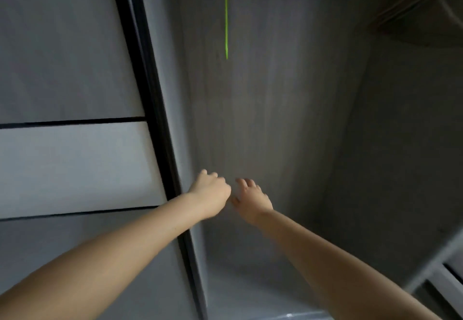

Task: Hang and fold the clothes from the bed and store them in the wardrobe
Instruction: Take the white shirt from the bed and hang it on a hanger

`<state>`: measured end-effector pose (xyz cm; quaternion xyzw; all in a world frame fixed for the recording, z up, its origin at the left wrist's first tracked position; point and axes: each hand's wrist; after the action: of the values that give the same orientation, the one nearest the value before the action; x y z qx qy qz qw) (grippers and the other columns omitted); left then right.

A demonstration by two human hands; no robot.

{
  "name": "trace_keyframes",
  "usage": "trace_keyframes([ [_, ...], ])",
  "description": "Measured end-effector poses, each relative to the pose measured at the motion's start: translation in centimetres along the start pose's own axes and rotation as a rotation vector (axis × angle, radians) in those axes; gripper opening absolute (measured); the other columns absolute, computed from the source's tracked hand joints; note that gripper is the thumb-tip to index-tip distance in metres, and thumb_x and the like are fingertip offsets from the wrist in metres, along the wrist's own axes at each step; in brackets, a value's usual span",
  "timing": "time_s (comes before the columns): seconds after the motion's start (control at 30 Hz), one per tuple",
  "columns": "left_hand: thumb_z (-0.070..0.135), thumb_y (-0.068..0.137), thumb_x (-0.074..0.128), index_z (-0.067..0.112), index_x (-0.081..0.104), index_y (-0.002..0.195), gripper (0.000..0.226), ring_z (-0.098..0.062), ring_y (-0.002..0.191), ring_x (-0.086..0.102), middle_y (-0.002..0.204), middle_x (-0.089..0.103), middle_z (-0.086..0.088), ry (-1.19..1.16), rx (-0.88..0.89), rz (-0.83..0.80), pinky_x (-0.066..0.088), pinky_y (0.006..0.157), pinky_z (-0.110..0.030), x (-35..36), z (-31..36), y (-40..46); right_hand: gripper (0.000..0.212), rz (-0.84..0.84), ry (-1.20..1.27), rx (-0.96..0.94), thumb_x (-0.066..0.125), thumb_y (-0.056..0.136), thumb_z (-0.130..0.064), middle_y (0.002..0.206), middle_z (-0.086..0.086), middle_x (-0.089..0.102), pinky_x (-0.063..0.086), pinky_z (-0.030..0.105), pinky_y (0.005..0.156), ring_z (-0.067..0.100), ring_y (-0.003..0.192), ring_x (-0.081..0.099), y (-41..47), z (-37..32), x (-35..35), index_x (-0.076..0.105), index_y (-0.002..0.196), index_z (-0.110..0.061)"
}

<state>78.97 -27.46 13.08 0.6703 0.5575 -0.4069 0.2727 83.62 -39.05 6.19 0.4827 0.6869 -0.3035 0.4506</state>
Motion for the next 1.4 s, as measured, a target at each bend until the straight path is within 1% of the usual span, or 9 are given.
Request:
trace_keyframes([
  [0.17, 0.024, 0.099, 0.042, 0.014, 0.056, 0.122, 0.029, -0.028, 0.122, 0.049, 0.127, 0.056, -0.008, -0.204, 0.212, 0.115, 0.039, 0.094, -0.036, -2.4, 8.2, 5.8, 0.041, 0.161, 0.025, 0.303, 0.04, 0.098, -0.028, 0.138, 0.011, 0.044, 0.042, 0.039, 0.091, 0.032, 0.125, 0.044, -4.9, 9.6, -3.7, 0.042, 0.137, -0.015],
  [0.3, 0.033, 0.1, 0.038, 0.016, 0.056, 0.12, 0.032, -0.028, 0.119, 0.05, 0.121, 0.057, -0.007, -0.358, 0.431, 0.2, 0.04, 0.089, -0.036, -5.0, 17.1, 8.2, 0.038, 0.26, 0.033, 0.554, 0.04, 0.099, -0.029, 0.137, 0.007, 0.047, 0.043, 0.039, 0.091, 0.031, 0.121, 0.049, -12.7, 16.0, -5.9, 0.047, 0.134, -0.018],
  [0.43, 0.032, 0.1, 0.036, 0.017, 0.057, 0.119, 0.032, -0.027, 0.117, 0.051, 0.121, 0.056, -0.006, -0.469, 0.656, 0.253, 0.043, 0.088, -0.037, -9.3, 27.1, 6.9, 0.036, 0.369, 0.016, 0.793, 0.042, 0.097, -0.027, 0.132, 0.01, 0.051, 0.046, 0.039, 0.092, 0.032, 0.118, 0.052, -22.5, 21.5, -8.0, 0.051, 0.13, -0.016],
  [0.67, 0.034, 0.098, 0.041, 0.016, 0.06, 0.115, 0.031, -0.028, 0.11, 0.055, 0.116, 0.058, -0.007, -0.488, 1.029, 0.34, 0.045, 0.083, -0.037, -15.3, 41.2, -0.1, 0.038, 0.494, 0.015, 1.158, 0.041, 0.099, -0.028, 0.139, 0.008, 0.047, 0.043, 0.039, 0.094, 0.03, 0.122, 0.05, -41.3, 24.2, -8.5, 0.048, 0.135, -0.017],
  [0.87, 0.034, 0.097, 0.044, 0.017, 0.063, 0.113, 0.029, -0.028, 0.107, 0.059, 0.114, 0.061, -0.006, -0.547, 1.288, 0.404, 0.048, 0.082, -0.037, -19.2, 51.8, -12.8, 0.035, 0.58, -0.02, 1.387, 0.043, 0.098, -0.026, 0.133, 0.011, 0.05, 0.045, 0.04, 0.09, 0.032, 0.117, 0.053, -58.0, 21.4, -8.1, 0.051, 0.13, -0.014],
  [1.03, 0.033, 0.098, 0.042, 0.021, 0.061, 0.116, 0.029, -0.026, 0.107, 0.059, 0.116, 0.06, -0.006, -0.442, 1.508, 0.437, 0.046, 0.077, -0.034, -21.2, 57.6, -24.4, 0.035, 0.694, -0.024, 1.539, 0.043, 0.099, -0.025, 0.133, 0.009, 0.05, 0.046, 0.039, 0.091, 0.029, 0.117, 0.053, -69.4, 16.5, -7.6, 0.051, 0.131, -0.014],
  [1.13, 0.033, 0.098, 0.041, 0.022, 0.061, 0.117, 0.03, -0.026, 0.106, 0.06, 0.114, 0.061, -0.004, -0.413, 1.716, 0.455, 0.048, 0.078, -0.034, -22.1, 60.5, -34.4, 0.034, 0.883, -0.007, 1.678, 0.044, 0.098, -0.021, 0.133, 0.011, 0.051, 0.044, 0.041, 0.097, 0.029, 0.119, 0.052, -77.8, 10.9, -6.7, 0.053, 0.13, -0.012],
  [1.23, 0.03, 0.095, 0.041, 0.02, 0.063, 0.103, 0.025, -0.024, 0.096, 0.061, 0.104, 0.06, -0.001, -0.458, 1.941, 0.457, 0.044, 0.066, -0.029, -21.3, 61.3, -43.0, 0.033, 1.092, 0.001, 1.792, 0.044, 0.098, -0.019, 0.132, 0.01, 0.052, 0.044, 0.041, 0.098, 0.028, 0.117, 0.055, -83.4, 5.2, -5.4, 0.055, 0.129, -0.013],
  [1.4, 0.044, 0.099, 0.04, 0.029, 0.053, 0.127, 0.035, -0.018, 0.095, 0.061, 0.114, 0.06, 0.003, -0.476, 2.19, 0.379, 0.043, 0.064, -0.028, -18.2, 61.3, -52.6, 0.031, 1.272, 0.08, 2.015, 0.044, 0.098, -0.017, 0.13, 0.008, 0.054, 0.045, 0.037, 0.098, 0.024, 0.115, 0.055, -88.2, -2.7, -1.4, 0.057, 0.126, -0.012],
])
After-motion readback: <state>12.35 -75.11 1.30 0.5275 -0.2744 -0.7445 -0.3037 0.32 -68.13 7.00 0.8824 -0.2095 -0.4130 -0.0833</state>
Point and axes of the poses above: each hand's wrist, its own y-axis towards the middle knuckle, its own x-axis out of the palm, z = x × y
